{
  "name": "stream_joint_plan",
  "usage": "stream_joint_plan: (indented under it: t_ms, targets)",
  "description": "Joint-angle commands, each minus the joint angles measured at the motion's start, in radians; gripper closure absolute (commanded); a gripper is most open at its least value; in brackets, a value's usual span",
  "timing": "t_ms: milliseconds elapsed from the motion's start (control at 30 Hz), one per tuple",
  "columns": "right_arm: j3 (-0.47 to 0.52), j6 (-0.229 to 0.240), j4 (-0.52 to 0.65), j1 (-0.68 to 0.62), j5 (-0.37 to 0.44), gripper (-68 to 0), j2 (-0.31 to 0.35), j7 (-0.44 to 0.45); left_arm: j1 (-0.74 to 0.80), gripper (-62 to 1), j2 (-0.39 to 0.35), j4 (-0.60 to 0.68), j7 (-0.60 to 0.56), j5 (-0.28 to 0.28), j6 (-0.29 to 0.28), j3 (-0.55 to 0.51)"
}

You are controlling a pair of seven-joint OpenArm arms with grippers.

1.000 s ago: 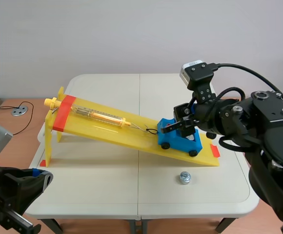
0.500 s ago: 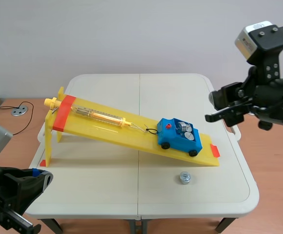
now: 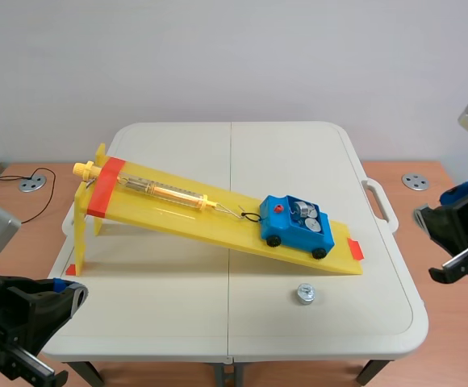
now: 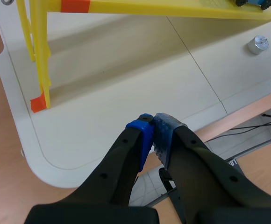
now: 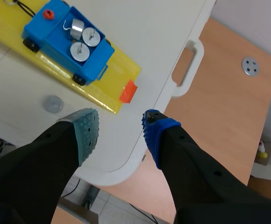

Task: Place the four metal weights on the blue cart on the ramp.

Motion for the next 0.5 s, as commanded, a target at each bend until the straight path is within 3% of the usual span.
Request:
stream_joint_plan:
  t_ms: [0, 467]
  targets:
    - [-0.027, 0.021, -0.016, 0.065, 0.034, -23.5, 0.038, 0.148, -0.035, -2.9, 0.003, 0.051, -0.096, -0.066, -0.025, -0.014]
    - [-0.224, 0.046, -0.333, 0.245, -0.130, -23.5, -0.074, 0.291, -0.035, -2.9, 0.003, 0.051, -0.096, -0.066, -0.025, -0.014]
